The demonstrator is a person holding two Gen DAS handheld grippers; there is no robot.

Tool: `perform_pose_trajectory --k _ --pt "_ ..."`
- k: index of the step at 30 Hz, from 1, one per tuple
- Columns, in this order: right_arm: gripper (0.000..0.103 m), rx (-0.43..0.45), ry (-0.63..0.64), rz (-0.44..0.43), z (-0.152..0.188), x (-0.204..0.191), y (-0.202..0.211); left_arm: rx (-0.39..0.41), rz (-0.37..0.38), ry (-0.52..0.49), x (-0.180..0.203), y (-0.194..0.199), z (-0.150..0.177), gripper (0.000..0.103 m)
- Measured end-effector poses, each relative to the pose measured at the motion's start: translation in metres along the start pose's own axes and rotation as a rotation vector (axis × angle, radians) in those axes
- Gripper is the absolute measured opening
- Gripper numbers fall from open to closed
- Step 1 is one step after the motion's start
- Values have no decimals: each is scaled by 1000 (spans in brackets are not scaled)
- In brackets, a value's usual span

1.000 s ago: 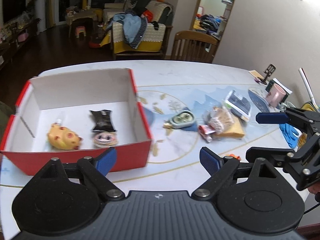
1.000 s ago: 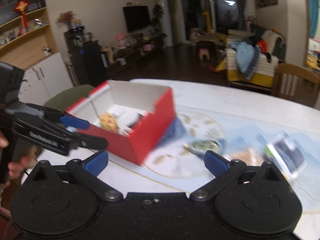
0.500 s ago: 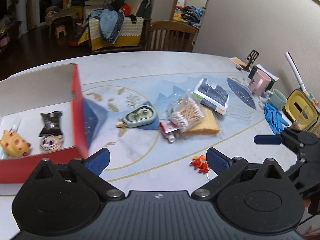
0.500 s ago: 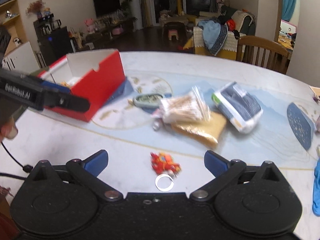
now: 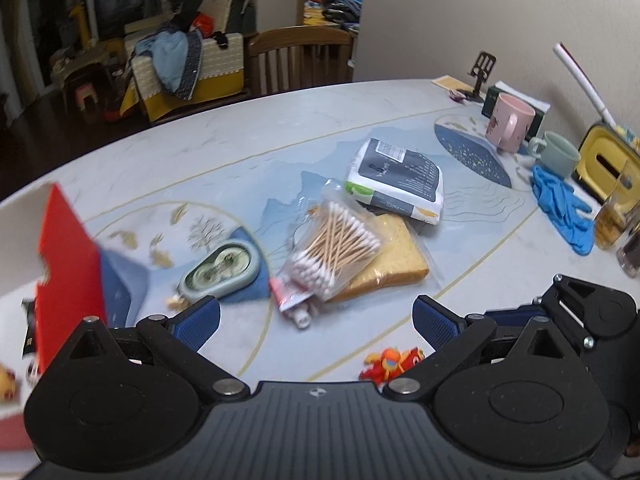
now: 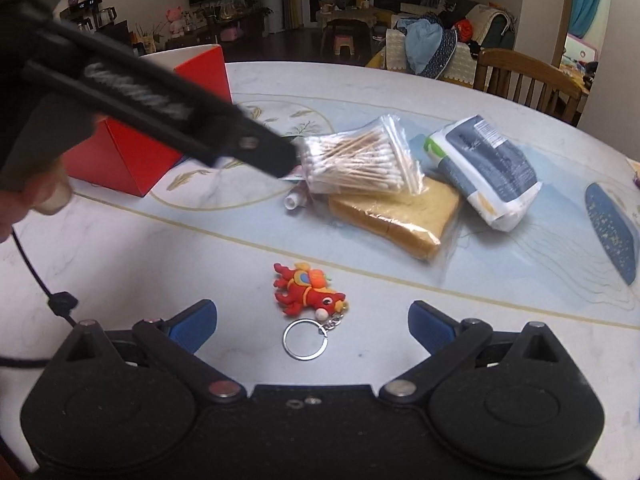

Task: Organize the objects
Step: 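Close the left tool on the cotton swab bag while the right tool approaches the red dragon keychain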

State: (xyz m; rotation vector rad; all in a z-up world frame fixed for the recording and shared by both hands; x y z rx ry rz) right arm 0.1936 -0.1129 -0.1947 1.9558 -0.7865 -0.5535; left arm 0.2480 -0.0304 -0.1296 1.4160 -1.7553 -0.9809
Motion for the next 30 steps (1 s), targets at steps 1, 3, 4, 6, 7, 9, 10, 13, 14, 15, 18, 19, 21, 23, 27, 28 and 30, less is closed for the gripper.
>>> perform_pose_trajectory --k 1,3,4,6,7,9,10,13,14,15,18,19,21,23,27,28,30 --pt "102 -1 0 -3 0 -1 -2 0 -6 -13 2 -4 -3 103" --pt "102 -2 4 -6 1 -4 -6 11 -12 -34 5 -9 -9 103" --pt "102 -3 6 -5 0 -5 -8 17 -12 -46 6 -11 -12 103" --pt "102 -4 2 -1 0 -4 -12 20 -14 -73 10 -18 -18 103" --pt "102 -7 -7 0 -1 -3 -15 19 -18 -87 11 -21 -20 103" --pt "102 -13 -29 -5 -2 -1 -18 17 -25 -106 13 -28 -25 103" --pt "101 -15 -39 -6 -2 0 -20 15 -25 -114 14 -32 -27 103" --pt "99 -21 -49 -3 -3 1 -24 7 -24 -145 17 -43 -31 103" --pt "97 -23 -51 -3 -4 1 -26 3 -26 -154 18 -46 -32 103" --pt "96 -26 -54 -6 -4 1 -27 1 -29 -162 19 -49 -33 103" --pt "92 -29 -61 -5 -6 1 -31 -3 -28 -173 21 -56 -36 103" --pt "91 -29 -65 -1 -7 1 -33 -4 -29 -177 21 -59 -36 103" --pt "88 -30 -73 -3 -8 1 -35 -9 -38 -184 21 -63 -36 103" --pt "85 -30 -77 -4 -9 0 -36 -11 -48 -189 21 -66 -36 102" --pt "85 -39 -80 -7 -9 -1 -39 -14 -54 -198 20 -71 -36 102" --pt "84 -38 -82 -6 -9 -1 -39 -12 -53 -199 20 -72 -36 101" --pt "84 -39 -83 -9 -9 -2 -40 -16 -47 -198 21 -73 -36 95"
Point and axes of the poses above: each gripper's, at about its wrist camera, not at the fingertips, and y roughly against the way its jaws point, x to its right, z to its underside, the point moved 10 cm from there along -y, roughly the way its jaws point, and after that the axes turned 11 degrees about -x, right-handed, at the moved point
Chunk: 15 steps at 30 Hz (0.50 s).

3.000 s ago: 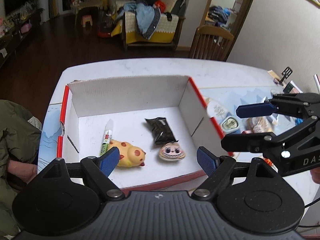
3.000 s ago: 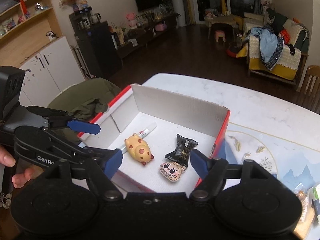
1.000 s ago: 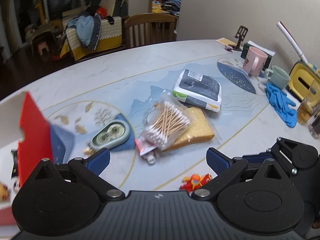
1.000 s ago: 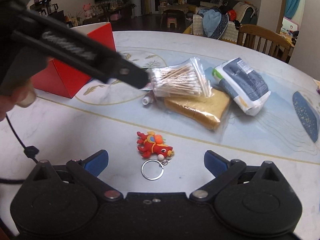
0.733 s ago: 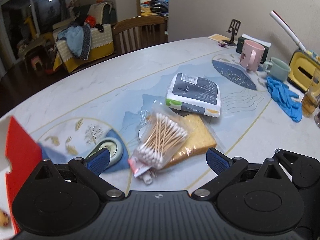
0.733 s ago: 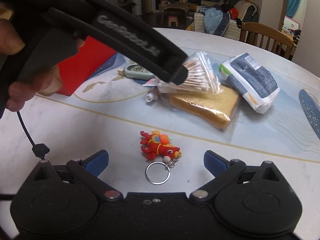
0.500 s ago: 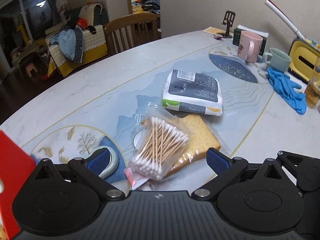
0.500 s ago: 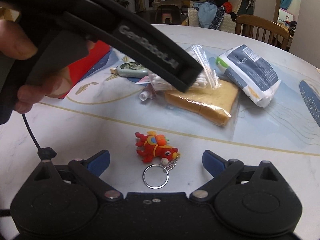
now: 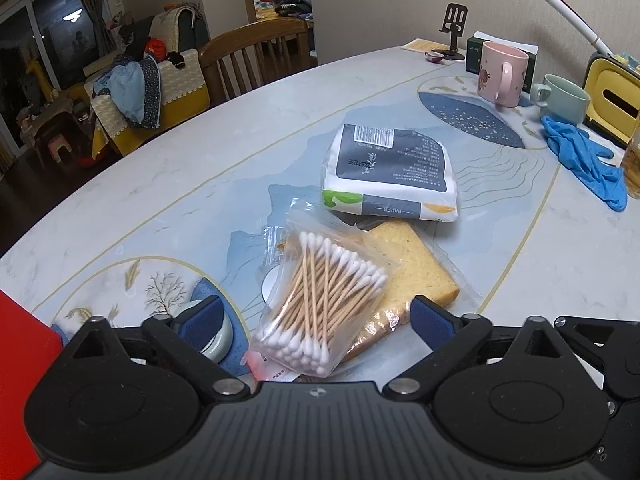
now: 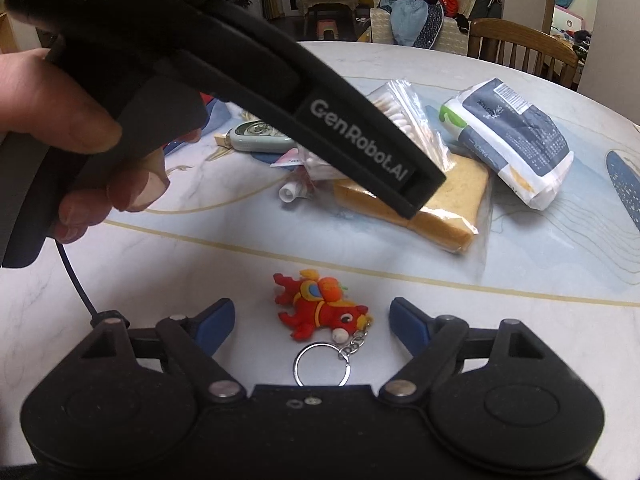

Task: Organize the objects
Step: 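Close the left tool on the cotton swab bag while the right tool approaches the red dragon keychain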

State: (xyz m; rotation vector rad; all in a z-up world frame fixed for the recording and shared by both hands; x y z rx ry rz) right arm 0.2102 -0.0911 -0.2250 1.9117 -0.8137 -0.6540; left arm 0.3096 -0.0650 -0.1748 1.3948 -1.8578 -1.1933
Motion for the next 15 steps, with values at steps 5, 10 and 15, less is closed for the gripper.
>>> perform_pose_trajectory --k 5,10,15 --pt "82 2 3 11 0 -4 -1 -10 14 3 1 -3 3 69" --pt "67 17 -5 53 1 -5 1 -18 7 5 -1 -4 5 55" --pt "52 22 -20 72 -1 3 2 -22 6 12 -3 -3 6 43"
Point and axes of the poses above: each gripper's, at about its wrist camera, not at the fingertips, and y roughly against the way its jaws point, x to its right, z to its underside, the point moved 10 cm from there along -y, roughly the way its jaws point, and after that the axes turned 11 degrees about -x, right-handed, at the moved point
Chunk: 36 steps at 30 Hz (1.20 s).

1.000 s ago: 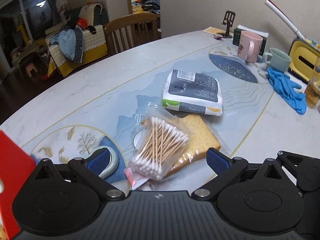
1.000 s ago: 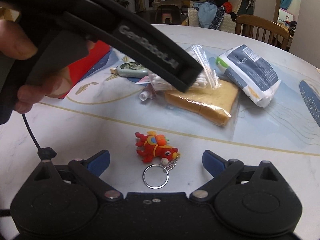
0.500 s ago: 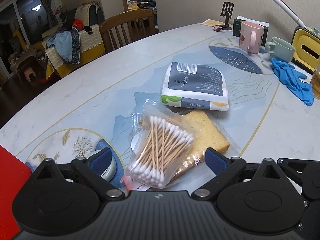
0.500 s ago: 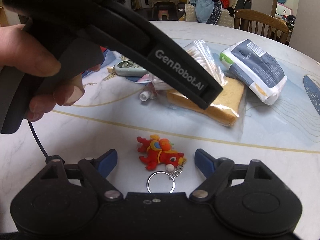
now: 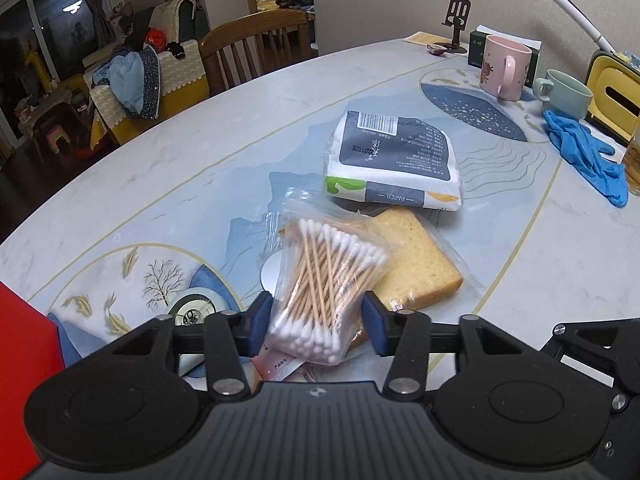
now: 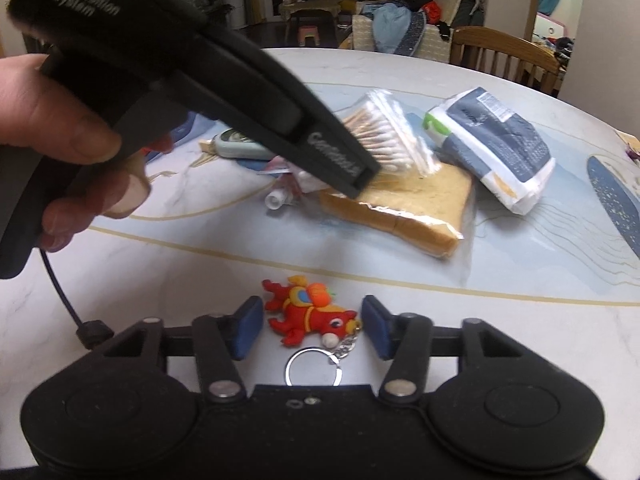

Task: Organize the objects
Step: 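Close the left tool on the cotton swab bag while the right tool approaches the red dragon keychain, then lift the cotton swab bag with the left tool while the right tool grasps the dragon keychain, then carry the swab bag and dragon keychain into the red box with both tools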

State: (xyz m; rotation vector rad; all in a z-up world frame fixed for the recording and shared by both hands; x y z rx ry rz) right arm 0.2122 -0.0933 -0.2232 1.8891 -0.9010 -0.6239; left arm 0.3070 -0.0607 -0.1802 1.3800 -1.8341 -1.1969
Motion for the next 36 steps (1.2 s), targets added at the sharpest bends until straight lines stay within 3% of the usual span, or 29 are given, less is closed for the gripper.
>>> perform_pose_trajectory --k 10,23,36 --pt "51 12 -21 0 0 7 11 10 35 59 -5 13 4 33" --pt "51 45 -98 -15 3 18 51 41 88 169 -28 53 32 31" --pt "51 83 -77 -54 -23 -2 100 82 114 258 -54 109 65 31"
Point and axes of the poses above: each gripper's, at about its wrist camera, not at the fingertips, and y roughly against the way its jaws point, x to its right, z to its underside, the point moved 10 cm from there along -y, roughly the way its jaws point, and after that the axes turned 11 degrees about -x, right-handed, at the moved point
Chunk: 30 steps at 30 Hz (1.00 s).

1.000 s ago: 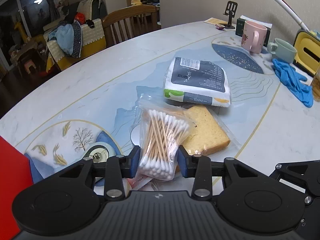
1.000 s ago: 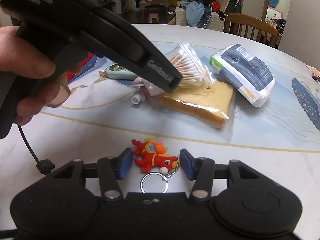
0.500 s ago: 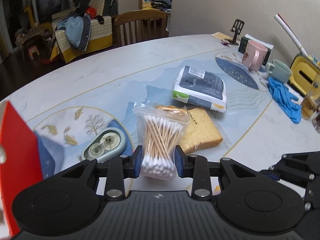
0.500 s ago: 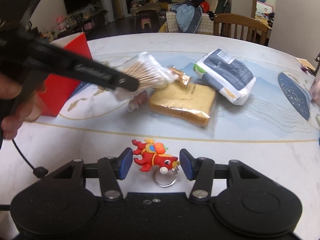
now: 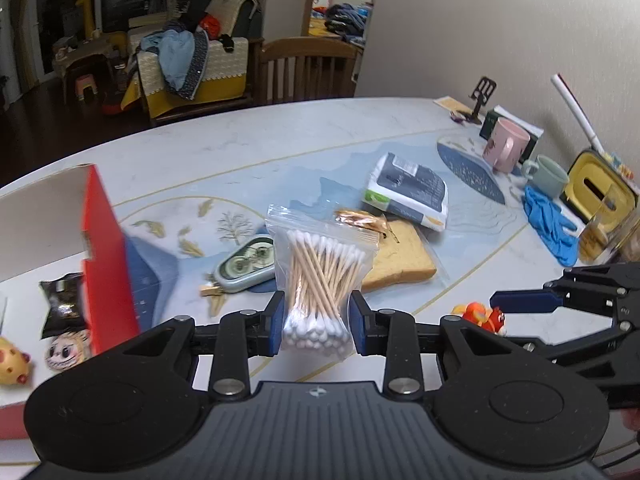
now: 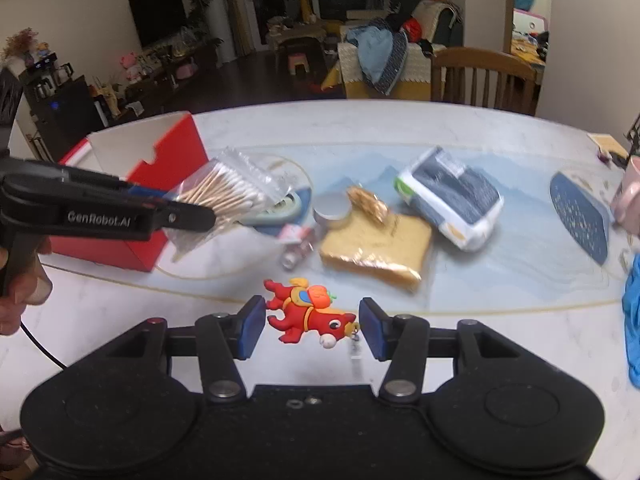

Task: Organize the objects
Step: 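Carry the swab bag and dragon keychain into the red box with both tools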

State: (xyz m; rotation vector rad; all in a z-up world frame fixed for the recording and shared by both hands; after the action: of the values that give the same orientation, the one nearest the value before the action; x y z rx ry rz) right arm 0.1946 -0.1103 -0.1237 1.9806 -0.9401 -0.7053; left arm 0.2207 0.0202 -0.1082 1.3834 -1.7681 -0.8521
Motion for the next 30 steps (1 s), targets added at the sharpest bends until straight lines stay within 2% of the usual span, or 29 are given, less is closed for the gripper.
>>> perform_pose_trajectory --k 8,17,30 --pt "51 34 67 -20 -28 -31 22 38 1 51 -32 39 8 31" --pt "51 38 127 -63 -58 -76 23 66 -21 92 -73 73 21 31" --pt "51 29 254 -101 -96 -160 1 55 -100 174 -168 109 57 31"
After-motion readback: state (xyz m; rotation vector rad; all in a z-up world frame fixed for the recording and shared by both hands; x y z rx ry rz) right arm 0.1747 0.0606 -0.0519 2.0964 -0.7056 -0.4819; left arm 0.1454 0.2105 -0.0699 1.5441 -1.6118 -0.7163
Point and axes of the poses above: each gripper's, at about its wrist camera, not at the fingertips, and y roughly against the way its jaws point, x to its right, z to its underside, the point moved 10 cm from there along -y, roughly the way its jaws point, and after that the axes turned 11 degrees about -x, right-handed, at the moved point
